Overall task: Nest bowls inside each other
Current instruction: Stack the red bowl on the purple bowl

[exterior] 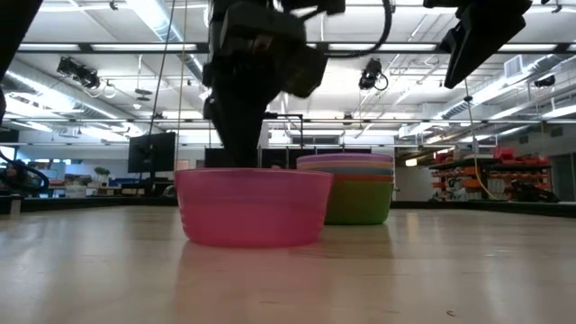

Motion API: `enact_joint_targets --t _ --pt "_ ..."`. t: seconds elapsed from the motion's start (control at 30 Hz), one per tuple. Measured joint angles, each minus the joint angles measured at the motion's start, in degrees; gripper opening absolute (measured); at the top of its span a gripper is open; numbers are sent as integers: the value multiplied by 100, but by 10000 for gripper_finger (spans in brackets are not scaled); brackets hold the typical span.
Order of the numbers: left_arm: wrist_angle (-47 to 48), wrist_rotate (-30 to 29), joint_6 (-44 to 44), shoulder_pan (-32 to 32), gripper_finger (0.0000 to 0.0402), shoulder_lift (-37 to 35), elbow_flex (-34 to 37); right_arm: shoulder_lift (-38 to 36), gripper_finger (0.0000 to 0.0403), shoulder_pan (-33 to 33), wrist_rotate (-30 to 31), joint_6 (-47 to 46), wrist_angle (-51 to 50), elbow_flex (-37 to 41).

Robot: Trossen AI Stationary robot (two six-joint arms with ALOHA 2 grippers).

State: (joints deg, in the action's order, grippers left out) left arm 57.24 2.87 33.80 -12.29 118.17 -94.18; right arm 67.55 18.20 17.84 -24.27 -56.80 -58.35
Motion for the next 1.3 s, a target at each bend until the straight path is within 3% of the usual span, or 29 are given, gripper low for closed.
enact_joint_targets --t 0.13,0.37,0.6,1.3 --pt "341 -288 -143 70 91 -17 -228 0 104 0 18 2 0 0" --pt "464 -304 -6 371 79 -9 219 0 104 0 16 2 0 0" --pt "-95 135 -148 420 85 -7 458 0 104 0 17 42 20 0" --pt "-648 562 -122 160 86 -245 440 4 105 -1 16 86 93 -2"
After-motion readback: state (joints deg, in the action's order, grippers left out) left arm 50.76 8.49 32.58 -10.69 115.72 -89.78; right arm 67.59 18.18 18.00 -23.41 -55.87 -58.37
